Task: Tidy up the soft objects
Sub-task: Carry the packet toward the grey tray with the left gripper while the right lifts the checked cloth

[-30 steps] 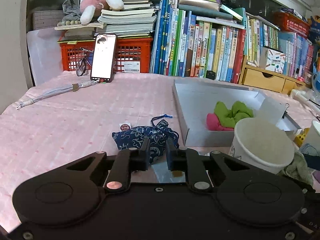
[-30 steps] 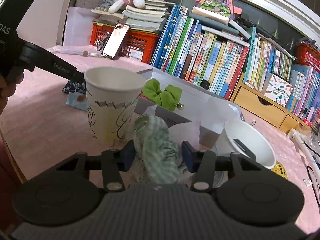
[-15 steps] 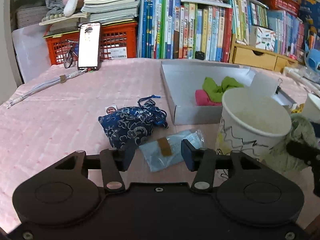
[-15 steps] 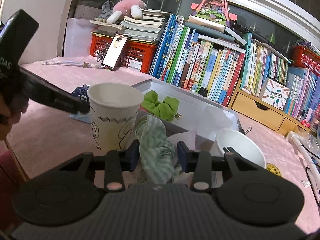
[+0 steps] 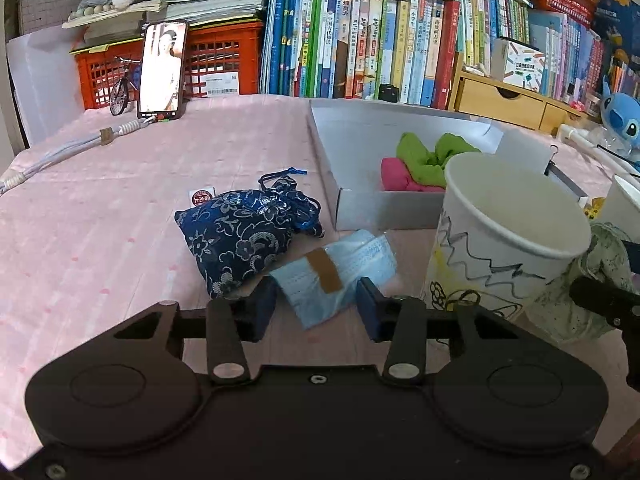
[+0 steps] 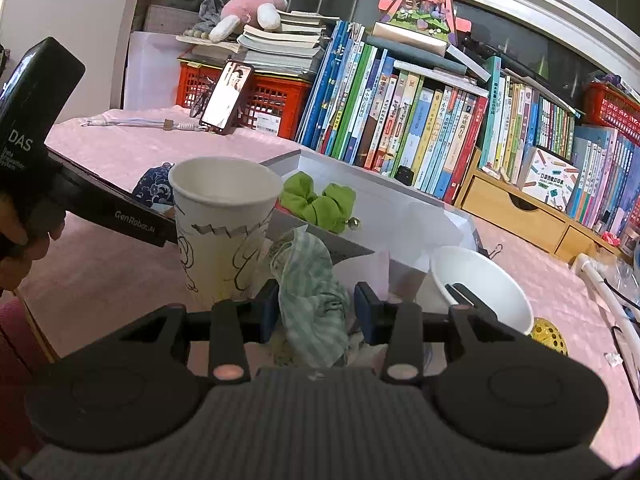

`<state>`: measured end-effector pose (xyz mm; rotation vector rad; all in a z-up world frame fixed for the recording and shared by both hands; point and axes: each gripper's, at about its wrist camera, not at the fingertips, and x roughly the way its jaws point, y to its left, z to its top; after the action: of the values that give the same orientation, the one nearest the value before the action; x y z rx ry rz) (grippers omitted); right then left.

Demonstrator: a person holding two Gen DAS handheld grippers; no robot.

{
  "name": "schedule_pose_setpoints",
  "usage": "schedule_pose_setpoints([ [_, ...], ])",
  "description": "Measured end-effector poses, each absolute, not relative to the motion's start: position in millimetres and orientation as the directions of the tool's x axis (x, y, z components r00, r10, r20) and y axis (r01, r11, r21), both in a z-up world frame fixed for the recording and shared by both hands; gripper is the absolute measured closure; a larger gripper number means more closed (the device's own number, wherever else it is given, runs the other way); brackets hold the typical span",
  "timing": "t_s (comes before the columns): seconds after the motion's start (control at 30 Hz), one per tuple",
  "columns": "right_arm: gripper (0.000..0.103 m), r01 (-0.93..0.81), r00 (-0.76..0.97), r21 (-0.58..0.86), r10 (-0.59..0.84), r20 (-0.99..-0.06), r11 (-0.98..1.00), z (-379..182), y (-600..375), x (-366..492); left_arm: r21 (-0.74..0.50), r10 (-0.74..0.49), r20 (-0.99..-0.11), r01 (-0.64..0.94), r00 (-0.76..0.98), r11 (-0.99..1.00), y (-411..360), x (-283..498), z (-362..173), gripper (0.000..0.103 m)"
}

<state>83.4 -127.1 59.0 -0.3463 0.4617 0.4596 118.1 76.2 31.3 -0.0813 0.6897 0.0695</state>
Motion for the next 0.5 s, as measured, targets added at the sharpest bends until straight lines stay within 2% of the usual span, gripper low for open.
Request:
schedule_pose_setpoints([
  [0.2,0.057,-0.494,0.803,-0.213,0.348,-0.484,0.843,60,-127,82,-0.054,0.036,-0.634,-0.091,0.772,0.994,75,113,37,0.064],
  [0.5,0.058,-0.486,0.819,-0.206,0.359,-0.448,0.850,69,-130,82,-0.049,0.065,-0.576,-0.113,0.815,0.992,80,105,64,0.064],
])
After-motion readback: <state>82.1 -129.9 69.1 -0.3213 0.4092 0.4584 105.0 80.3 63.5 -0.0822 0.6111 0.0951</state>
